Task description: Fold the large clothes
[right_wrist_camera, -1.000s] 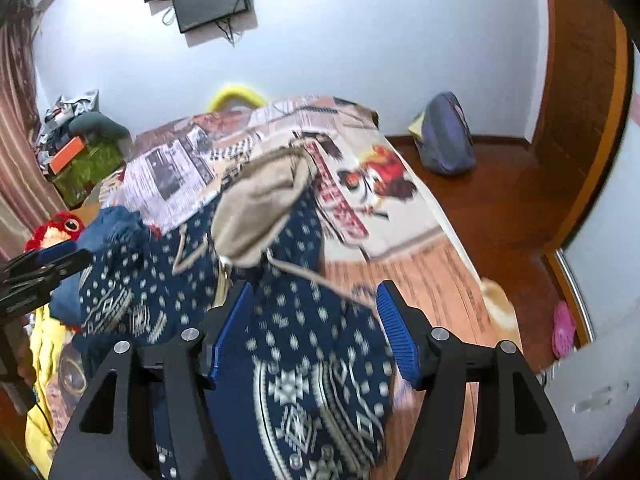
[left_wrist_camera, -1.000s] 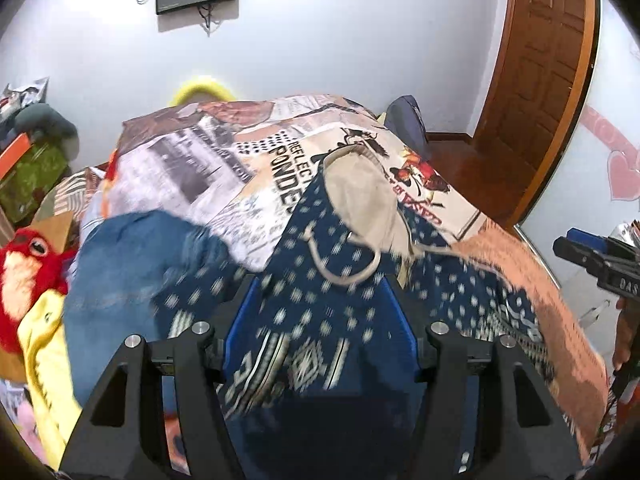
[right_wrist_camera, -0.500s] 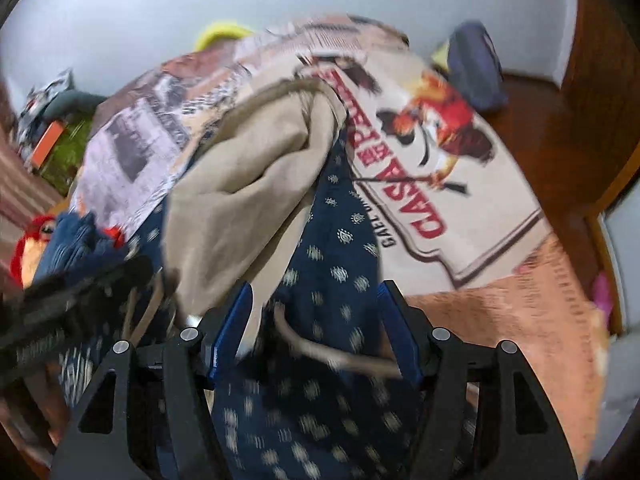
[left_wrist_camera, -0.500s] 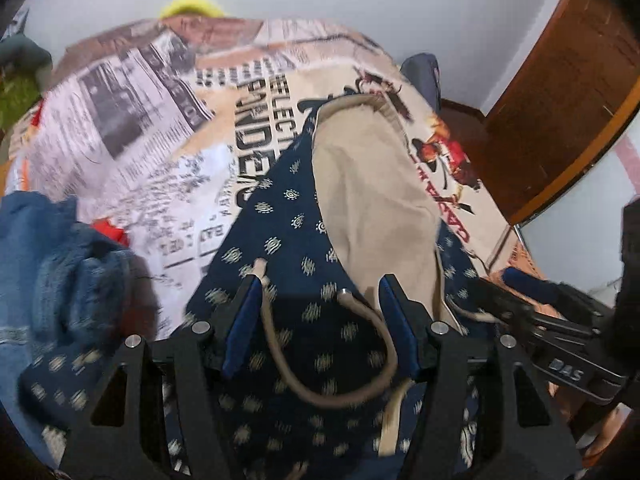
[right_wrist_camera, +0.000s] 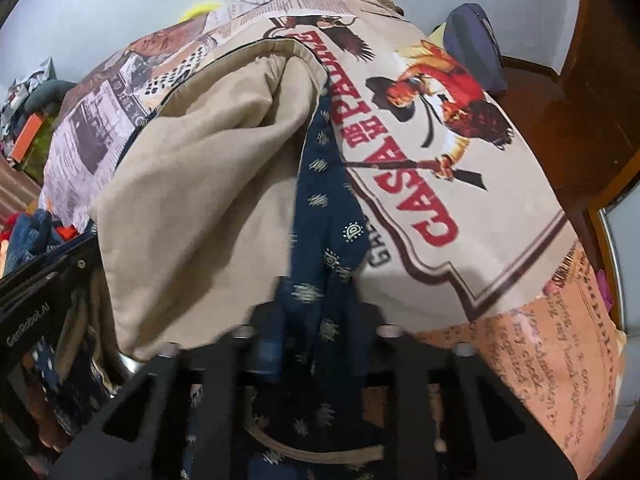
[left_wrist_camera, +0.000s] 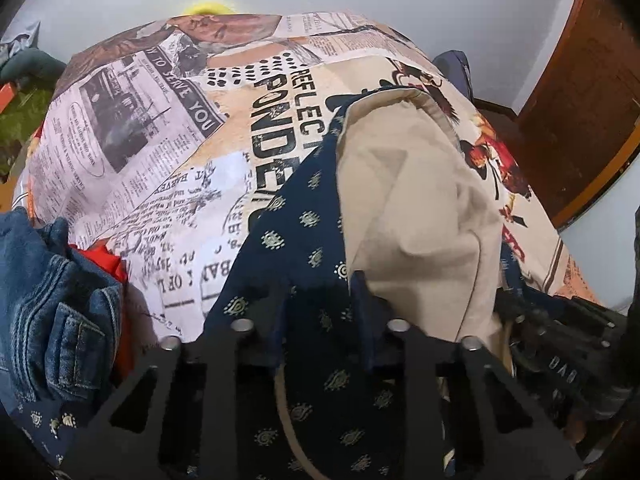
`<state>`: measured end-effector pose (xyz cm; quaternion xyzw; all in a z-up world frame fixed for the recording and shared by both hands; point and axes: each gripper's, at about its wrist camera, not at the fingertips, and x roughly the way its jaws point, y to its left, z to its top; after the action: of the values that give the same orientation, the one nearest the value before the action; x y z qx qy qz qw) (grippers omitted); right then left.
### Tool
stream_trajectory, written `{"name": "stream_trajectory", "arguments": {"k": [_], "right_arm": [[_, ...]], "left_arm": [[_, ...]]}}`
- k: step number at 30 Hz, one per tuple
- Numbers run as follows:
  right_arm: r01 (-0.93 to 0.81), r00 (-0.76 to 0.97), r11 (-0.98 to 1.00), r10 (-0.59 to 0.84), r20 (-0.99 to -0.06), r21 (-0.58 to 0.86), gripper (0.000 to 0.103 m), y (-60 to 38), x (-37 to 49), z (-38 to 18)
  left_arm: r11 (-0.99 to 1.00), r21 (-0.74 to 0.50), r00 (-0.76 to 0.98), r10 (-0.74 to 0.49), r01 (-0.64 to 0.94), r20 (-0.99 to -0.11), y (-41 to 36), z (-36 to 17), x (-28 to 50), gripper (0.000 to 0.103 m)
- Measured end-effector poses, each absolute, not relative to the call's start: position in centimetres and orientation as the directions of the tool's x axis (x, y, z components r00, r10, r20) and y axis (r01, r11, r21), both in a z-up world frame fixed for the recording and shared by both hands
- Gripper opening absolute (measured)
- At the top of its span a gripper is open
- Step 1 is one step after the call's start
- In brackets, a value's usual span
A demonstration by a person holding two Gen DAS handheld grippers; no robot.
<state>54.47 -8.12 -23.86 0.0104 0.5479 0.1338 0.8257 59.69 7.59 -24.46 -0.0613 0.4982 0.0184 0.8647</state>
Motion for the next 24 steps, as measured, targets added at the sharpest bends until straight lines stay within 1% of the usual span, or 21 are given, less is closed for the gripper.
{"name": "stream_trajectory", "arguments": {"k": [1,3,5,10,15,20,24], "right_arm": [[-0.214,0.365,0.965,0.225,-0.903,0.154,0.013,-8.2,54.4,-23.7],[-0.22,0.379,0.967,0.206,-0.902,0.128,0.011,-8.4,53.8,-23.0],[-0.219,0.403,0.967,0.212,-0.89,0.131,0.01,-8.2,53.6,-22.1],[-0.281,0.473,0.947,0.278,-0.836,0.155,0.01,-8.8,50.3,-17.4],[-0.341,0.494,0.921,0.345,-0.798,0.187,0.01,-9.2,46.0,-14.0],[-0.415,0.491,0.891,0.388,-0.78,0.182,0.01,-8.9,41.3,-12.4],[-0.447,0.474,0.874,0.412,-0.778,0.19,0.01,-9.3,37.6,-12.4]], "left_arm": [[0.992,-0.074,0.497,-0.016,-0.098,-0.868,7.7,-24.5,59.5,0.005],[0.994,-0.06,0.487,-0.008,-0.091,-0.873,7.8,-24.3,58.9,0.005],[0.995,-0.042,0.496,0.006,-0.086,-0.868,7.8,-23.5,58.2,0.004],[0.999,-0.039,0.56,-0.015,-0.03,-0.828,7.9,-19.1,54.9,0.004],[0.997,-0.062,0.608,-0.078,0.048,-0.79,7.5,-14.7,49.3,0.004],[0.991,-0.09,0.608,-0.13,0.095,-0.783,7.2,-13.0,44.1,0.004],[0.989,-0.093,0.601,-0.142,0.112,-0.786,7.3,-13.3,39.9,0.004]]}}
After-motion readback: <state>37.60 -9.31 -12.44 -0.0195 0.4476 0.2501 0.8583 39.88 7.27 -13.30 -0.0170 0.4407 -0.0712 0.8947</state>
